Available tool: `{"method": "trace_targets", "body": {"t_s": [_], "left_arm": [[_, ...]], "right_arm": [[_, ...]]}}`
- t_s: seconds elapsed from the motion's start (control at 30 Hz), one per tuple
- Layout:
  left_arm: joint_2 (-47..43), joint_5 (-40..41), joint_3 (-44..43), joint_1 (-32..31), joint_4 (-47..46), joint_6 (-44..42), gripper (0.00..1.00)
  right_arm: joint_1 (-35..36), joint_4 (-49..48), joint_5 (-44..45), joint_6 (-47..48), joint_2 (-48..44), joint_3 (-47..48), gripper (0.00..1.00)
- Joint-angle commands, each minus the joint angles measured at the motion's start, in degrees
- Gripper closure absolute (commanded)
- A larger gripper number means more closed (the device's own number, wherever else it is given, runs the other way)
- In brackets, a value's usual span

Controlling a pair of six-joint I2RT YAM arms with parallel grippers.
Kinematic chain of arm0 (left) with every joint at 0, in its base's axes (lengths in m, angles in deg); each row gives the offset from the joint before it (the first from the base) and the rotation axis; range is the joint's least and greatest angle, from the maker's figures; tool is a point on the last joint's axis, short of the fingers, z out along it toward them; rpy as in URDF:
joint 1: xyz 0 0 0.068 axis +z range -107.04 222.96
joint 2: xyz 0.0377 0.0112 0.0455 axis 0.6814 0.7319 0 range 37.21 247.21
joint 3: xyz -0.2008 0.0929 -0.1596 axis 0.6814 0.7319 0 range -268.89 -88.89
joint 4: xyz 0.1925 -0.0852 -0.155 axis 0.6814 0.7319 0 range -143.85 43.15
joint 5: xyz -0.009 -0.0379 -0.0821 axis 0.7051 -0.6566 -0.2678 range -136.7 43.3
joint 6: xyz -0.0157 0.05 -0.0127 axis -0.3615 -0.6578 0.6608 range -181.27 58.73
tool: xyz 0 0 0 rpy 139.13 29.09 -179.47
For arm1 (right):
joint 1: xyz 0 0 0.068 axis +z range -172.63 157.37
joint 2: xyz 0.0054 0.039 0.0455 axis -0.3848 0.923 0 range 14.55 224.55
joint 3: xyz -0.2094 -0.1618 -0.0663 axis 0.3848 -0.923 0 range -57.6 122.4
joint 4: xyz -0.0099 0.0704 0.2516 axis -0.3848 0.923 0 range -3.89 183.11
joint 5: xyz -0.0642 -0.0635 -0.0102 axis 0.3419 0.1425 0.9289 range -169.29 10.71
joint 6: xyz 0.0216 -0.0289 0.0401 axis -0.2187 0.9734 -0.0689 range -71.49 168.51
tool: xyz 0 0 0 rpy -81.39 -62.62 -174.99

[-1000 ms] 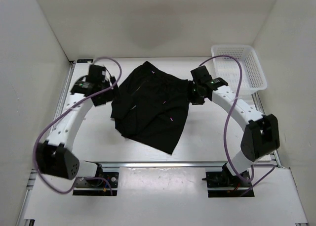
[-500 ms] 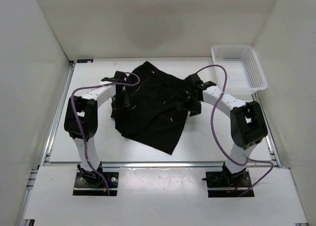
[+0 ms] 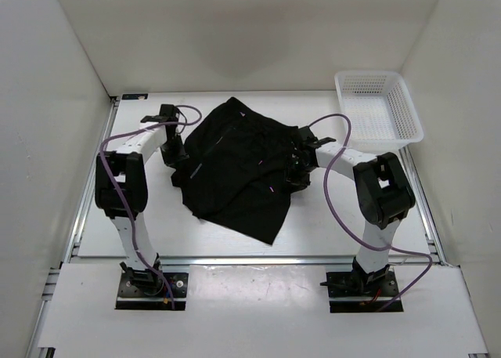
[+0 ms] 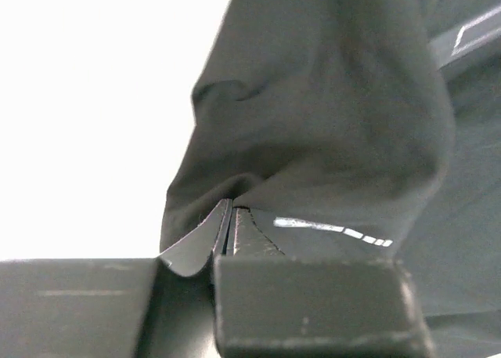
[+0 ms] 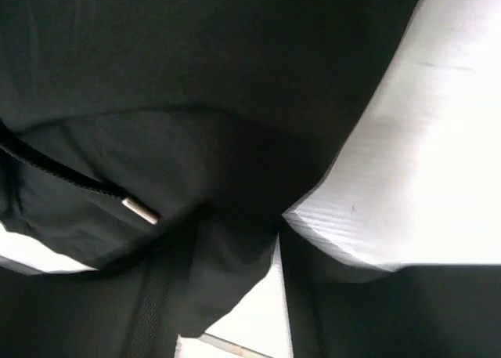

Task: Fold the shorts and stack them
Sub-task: Flatten the shorts out

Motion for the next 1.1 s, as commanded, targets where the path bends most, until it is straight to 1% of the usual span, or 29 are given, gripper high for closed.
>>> {"method": "trace_targets", "body": {"t_s": [0.0, 0.1, 0.13, 0.17, 0.23, 0.27, 0.3, 0.33, 0.37, 0.4, 0.43, 0.47, 0.5, 0.53, 0.57, 0.6, 0.63, 0.67, 0.7, 0.73, 0.8, 0.83, 0.87, 0.9, 0.93, 0.97, 1.0, 1.03, 1.07], "left_arm": [[-9.02, 2.11, -4.04, 2.5, 0.71, 0.83, 0.9], [-9.64, 3.34, -8.17, 6.71, 2.11, 1.35, 0.9], [-8.95, 3.34, -9.57, 9.42, 3.51, 1.36, 0.9], [-8.24, 3.34, -12.46, 10.75, 4.13, 1.97, 0.9], [-5.87, 3.87, -15.29, 13.04, 4.67, 2.5, 0.9], [-4.82, 4.39, -18.0, 14.62, 5.19, 2.5, 0.9], [-3.68, 4.4, -19.5, 15.33, 5.71, 3.29, 0.9], [-1.05, 5.7, -21.09, 15.94, 5.72, 3.29, 0.9], [0.54, 6.59, -24.58, 16.73, 6.59, 3.99, 0.9], [2.12, 7.64, -26.7, 16.74, 7.56, 4.52, 0.9], [5.62, 8.26, -28.9, 17.26, 10.18, 4.52, 0.84], [7.39, 8.27, -31.45, 17.27, 12.2, 4.52, 0.75], [9.76, 6.79, -36.0, 17.27, 16.05, 4.0, 0.64], [9.78, 6.77, -37.35, 17.27, 17.4, 4.0, 0.54], [9.26, 6.25, -37.88, 16.31, 18.02, 4.0, 0.35], [7.6, 6.24, -35.8, 15.43, 18.02, 3.47, 0.31], [2.63, 6.24, -33.78, 14.38, 17.24, 3.47, 0.19], [-0.38, 6.24, -31.41, 13.15, 15.58, 2.86, 0.09], [-3.55, 6.24, -25.9, 10.53, 14.78, 2.85, 0.07], [-9.93, 6.24, -22.8, 9.37, 14.25, 2.85, 0.07], [-16.73, 2.31, -15.6, 6.56, 11.88, 3.46, 0.07], [-23.11, -2.84, -7.47, 5.59, 10.65, 4.34, 0.08], [-26.22, -5.16, -3.21, 4.71, 9.51, 5.13, 0.1], [-28.95, -7.36, 0.83, 2.7, 7.59, 6.01, 0.12], [-31.5, -9.21, 8.27, 1.55, 6.78, 7.85, 0.15], [-35.79, -10.79, 11.56, 0.23, 6.78, 8.82, 0.15], [-37.75, -10.81, 14.47, -2.48, 6.25, 9.87, 0.15], [-41.07, -11.59, 19.54, -3.81, 6.25, 11.54, 0.15], [-42.59, -11.6, 21.77, -4.96, 6.25, 12.51, 0.15]], "right_arm": [[-0.29, -4.01, -4.25, -1.9, 0.95, -1.36, 0.67], [-0.29, -4.64, -6.36, -2.43, 2.97, -1.36, 0.88], [0.32, -4.64, -6.37, -2.44, 2.97, -1.36, 0.88], [1.63, -4.64, -6.98, -2.44, 2.19, -1.36, 0.88], [3.48, -4.64, -6.98, -3.14, -0.17, -1.36, 0.73], [5.67, -4.64, -6.37, -3.75, -1.15, -1.36, 0.64], [6.65, -4.64, -6.37, -3.75, -2.03, -1.36, 0.5], [7.61, -3.85, -5.59, -4.28, -3.86, -1.36, 0.31], [9.01, -2.63, -4.27, -4.8, -4.75, -1.36, 0.25], [9.55, -2.01, -3.56, -4.81, -5.72, -0.84, 0.21], [9.56, -1.3, -2.77, -4.81, -7.56, -0.83, 0.15], [9.56, 0.53, -1.81, -4.81, -8.53, -0.14, 0.12], [9.56, 1.51, -0.84, -4.81, -10.46, -0.13, 0.08], [9.56, 2.56, 0.47, -4.2, -11.43, 0.48, 0.08], [9.56, 4.31, 3.36, -2.89, -12.14, 1.27, 0.06], [8.95, 4.85, 4.61, -2.18, -12.84, 1.28, 0.06], [7.64, 5.38, 5.66, -1.3, -12.85, 2.23, 0.05], [6.67, 5.38, 6.46, 0.1, -12.85, 3.81, 0.05], [5.52, 5.99, 6.46, 0.81, -11.54, 4.87, 0.05], [3.34, 6.52, 5.59, 1.51, -10.49, 6.27, 0.06], [1.13, 6.53, 5.06, 3.53, -6.2, 11.28, 0.06], [1.12, 6.53, 3.93, 4.41, -4.25, 13.47, 0.06], [0.25, 7.13, 3.31, 5.9, -2.15, 18.71, 0.05], [-0.28, 8.27, 3.3, 6.52, 2.31, 21.55, 0.05], [-0.29, 8.8, 2.34, 7.31, 4.62, 24.36, 0.05], [-0.29, 9.42, 2.33, 7.93, 8.99, 29.87, 0.05], [-0.81, 10.12, 1.81, 8.63, 11.04, 32.45, 0.03], [-0.82, 11.0, 0.94, 8.64, 14.63, 34.74, 0.03], [-0.82, 11.01, 0.93, 9.16, 16.05, 38.16, 0.03]]}}
